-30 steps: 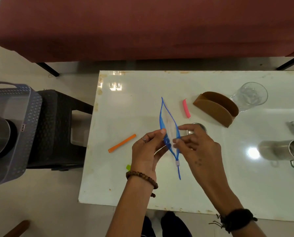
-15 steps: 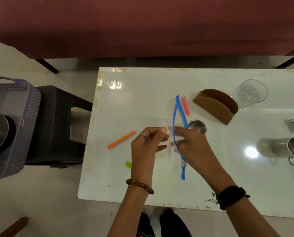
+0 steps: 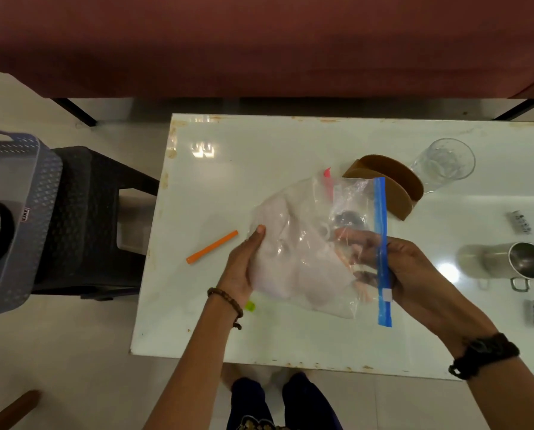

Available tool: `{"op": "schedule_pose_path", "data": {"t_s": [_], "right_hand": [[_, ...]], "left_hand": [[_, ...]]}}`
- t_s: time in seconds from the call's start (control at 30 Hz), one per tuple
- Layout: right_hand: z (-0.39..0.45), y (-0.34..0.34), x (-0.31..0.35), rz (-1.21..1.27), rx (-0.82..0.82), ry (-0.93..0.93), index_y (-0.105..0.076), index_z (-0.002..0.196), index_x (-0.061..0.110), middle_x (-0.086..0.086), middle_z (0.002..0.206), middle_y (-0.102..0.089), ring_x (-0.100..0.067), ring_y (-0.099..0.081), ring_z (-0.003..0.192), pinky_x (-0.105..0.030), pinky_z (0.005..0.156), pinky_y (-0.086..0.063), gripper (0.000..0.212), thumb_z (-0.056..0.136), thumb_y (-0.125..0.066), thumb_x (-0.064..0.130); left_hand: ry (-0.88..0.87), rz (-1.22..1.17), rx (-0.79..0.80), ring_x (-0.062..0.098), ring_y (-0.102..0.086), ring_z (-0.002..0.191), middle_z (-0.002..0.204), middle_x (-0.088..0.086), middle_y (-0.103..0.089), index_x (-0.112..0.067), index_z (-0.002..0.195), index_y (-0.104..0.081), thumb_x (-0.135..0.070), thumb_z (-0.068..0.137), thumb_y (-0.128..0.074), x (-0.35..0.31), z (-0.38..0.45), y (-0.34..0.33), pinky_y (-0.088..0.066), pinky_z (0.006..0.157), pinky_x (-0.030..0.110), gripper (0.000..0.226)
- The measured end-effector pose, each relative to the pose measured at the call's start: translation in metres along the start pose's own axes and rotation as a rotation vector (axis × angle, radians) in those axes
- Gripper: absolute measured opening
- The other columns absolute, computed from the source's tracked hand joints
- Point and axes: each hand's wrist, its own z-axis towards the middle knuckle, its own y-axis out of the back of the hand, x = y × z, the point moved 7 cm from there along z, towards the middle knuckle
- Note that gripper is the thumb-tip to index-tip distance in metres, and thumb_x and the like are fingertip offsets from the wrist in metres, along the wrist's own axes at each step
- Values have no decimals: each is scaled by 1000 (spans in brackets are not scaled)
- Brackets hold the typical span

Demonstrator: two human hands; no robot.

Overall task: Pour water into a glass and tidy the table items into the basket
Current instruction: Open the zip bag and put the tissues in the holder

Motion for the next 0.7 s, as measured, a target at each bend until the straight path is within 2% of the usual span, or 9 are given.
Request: {"op": "schedule_pose_path", "data": {"t_s": [0.07, 0.17, 0.3, 0.4, 0.43, 0.5, 0.53, 0.6, 0.7], "right_hand": [[3, 7, -5, 10, -19, -8, -75, 63, 18, 6, 62, -73, -7, -65, 53, -18, 49, -54, 45, 90, -42, 4], [14, 13, -17, 18, -35, -79, -74, 55, 12, 1, 59, -73, -11, -65, 51, -20, 46, -54, 47, 89, -43, 1], [34, 9, -37, -260, 1, -215, -68, 40, 15, 4, 49, -67, -11, -62, 53, -18, 47, -51, 37, 74, -66, 1], [42, 13, -50, -528, -45, -250, -69, 42, 25, 1, 65, -67, -18, -61, 68, -26, 66, -49, 17, 52, -83, 28], [42, 14, -53, -657, -66, -258, -68, 42, 30, 5, 65, -66, -14, -62, 67, -22, 64, -48, 18, 49, -83, 38], [41, 13, -54, -869, -128, -229, -62, 37, 35, 19, 48, -60, -1, -58, 51, -8, 45, -39, 29, 55, -80, 49], [41, 9, -53, -915, -139, -184, -58, 32, 36, 22, 39, -55, 4, -57, 45, -6, 38, -37, 36, 59, -79, 48], [43, 1, -53, -932, -137, -98, -57, 33, 35, 22, 34, -50, 3, -57, 48, 5, 43, -32, 41, 68, -78, 34], [41, -1, -47, -860, -196, 0, -58, 52, 27, 19, 52, -49, -2, -50, 50, 4, 46, -35, 29, 76, -73, 19]], "left_hand": [[-21, 123, -76, 29, -57, 113, 121, 16, -62, -9, 116, -61, -42, 63, -68, -7, 0, 13, -42, 102, 43, 64], [-73, 241, -139, 24, -66, 95, 101, 9, -71, -9, 105, -67, -42, 55, -74, -18, 1, 27, -53, 82, 32, 60], [-147, 304, -238, 9, -68, 71, 74, -8, -74, -18, 81, -69, -30, 72, -72, -26, 4, 36, -54, 61, 19, 15], [-181, 342, -348, 11, -62, 70, 70, -7, -67, -20, 75, -64, -29, 76, -70, -30, 5, 42, -50, 66, 24, 10], [-177, 346, -354, 14, -61, 72, 72, -5, -66, -20, 75, -64, -30, 75, -71, -31, 6, 42, -50, 69, 26, 12], [-149, 352, -339, 19, -61, 77, 78, 1, -65, -18, 77, -64, -33, 74, -71, -30, 8, 43, -50, 76, 32, 16], [-132, 353, -331, 21, -61, 79, 81, 2, -66, -18, 78, -65, -34, 74, -71, -31, 10, 43, -50, 79, 34, 17], [-109, 347, -318, 24, -62, 84, 88, 6, -67, -17, 82, -66, -34, 75, -71, -33, 12, 44, -50, 83, 35, 19], [-120, 368, -338, 24, -61, 83, 87, 6, -66, -16, 82, -64, -33, 75, -71, -39, 15, 50, -50, 82, 34, 19]]}}
